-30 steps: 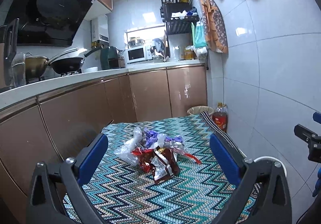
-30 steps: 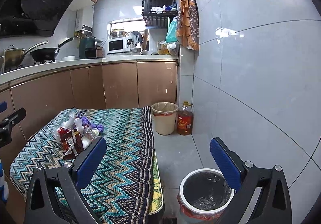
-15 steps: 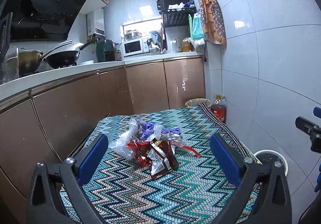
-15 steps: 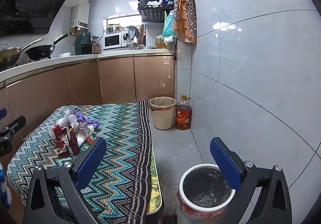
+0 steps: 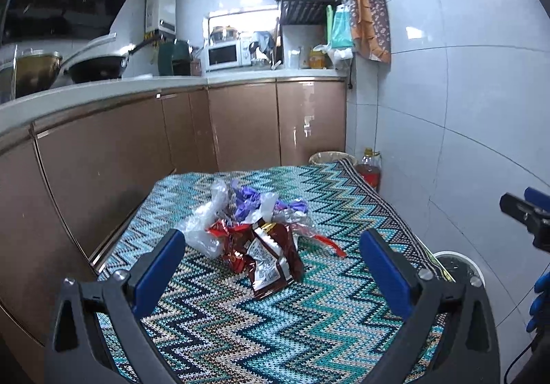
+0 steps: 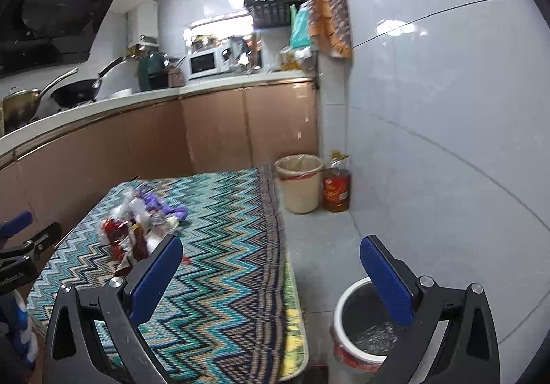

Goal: Collect trash
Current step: 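Approach the trash pile on the table with both tools open, then grasp the red wrapper with the left tool while the right tool grasps the brown wrapper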

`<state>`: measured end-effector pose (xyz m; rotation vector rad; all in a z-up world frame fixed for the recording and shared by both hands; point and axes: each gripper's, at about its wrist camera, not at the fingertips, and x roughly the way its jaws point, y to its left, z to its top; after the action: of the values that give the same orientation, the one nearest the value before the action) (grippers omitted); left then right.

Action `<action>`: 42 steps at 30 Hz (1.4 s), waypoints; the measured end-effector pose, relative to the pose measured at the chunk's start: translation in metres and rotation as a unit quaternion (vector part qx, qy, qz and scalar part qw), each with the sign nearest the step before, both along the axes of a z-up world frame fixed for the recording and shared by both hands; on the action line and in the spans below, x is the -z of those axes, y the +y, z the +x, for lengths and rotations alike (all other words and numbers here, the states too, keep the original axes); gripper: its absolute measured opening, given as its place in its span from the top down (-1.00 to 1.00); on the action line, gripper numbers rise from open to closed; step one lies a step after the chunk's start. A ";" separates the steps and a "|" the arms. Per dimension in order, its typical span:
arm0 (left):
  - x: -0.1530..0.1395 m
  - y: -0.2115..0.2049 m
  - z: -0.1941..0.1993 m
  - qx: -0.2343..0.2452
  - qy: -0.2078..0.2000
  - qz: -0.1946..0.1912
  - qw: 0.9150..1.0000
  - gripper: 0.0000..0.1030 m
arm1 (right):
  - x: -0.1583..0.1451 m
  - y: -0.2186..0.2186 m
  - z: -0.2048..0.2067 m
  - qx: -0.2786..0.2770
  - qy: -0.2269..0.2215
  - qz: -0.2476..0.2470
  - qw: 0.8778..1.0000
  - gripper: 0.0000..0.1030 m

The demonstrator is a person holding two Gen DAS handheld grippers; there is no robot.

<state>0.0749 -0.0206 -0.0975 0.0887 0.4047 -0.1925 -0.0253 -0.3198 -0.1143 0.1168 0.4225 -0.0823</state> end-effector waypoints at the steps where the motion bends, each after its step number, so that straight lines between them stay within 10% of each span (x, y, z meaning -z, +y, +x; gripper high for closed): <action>1: 0.002 0.005 0.004 -0.006 0.005 -0.005 1.000 -0.99 | 0.001 0.004 0.005 -0.006 0.005 -0.002 1.000 -1.00; 11: 0.036 0.081 0.049 -0.065 0.090 -0.027 0.993 -0.94 | 0.018 0.047 0.070 -0.098 0.064 -0.010 0.993 -0.98; 18: 0.055 0.097 0.078 -0.056 0.136 -0.035 0.989 -0.90 | 0.037 0.073 0.122 -0.182 0.116 0.035 0.976 0.05; 21: 0.057 0.100 0.095 -0.045 0.146 -0.046 0.987 -0.74 | 0.046 0.089 0.139 -0.230 0.138 0.057 0.962 0.20; 30: 0.061 0.091 0.146 0.012 0.163 -0.067 0.984 -0.48 | 0.073 0.145 0.197 -0.314 0.194 0.054 0.928 0.22; 42: 0.064 0.074 0.176 0.056 0.169 -0.064 0.982 -0.27 | 0.104 0.160 0.231 -0.330 0.232 0.080 0.911 0.33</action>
<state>0.2513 0.0530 -0.1614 -0.0495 0.7254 -0.3454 0.2062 -0.1595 -0.2187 0.1097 0.9272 0.6066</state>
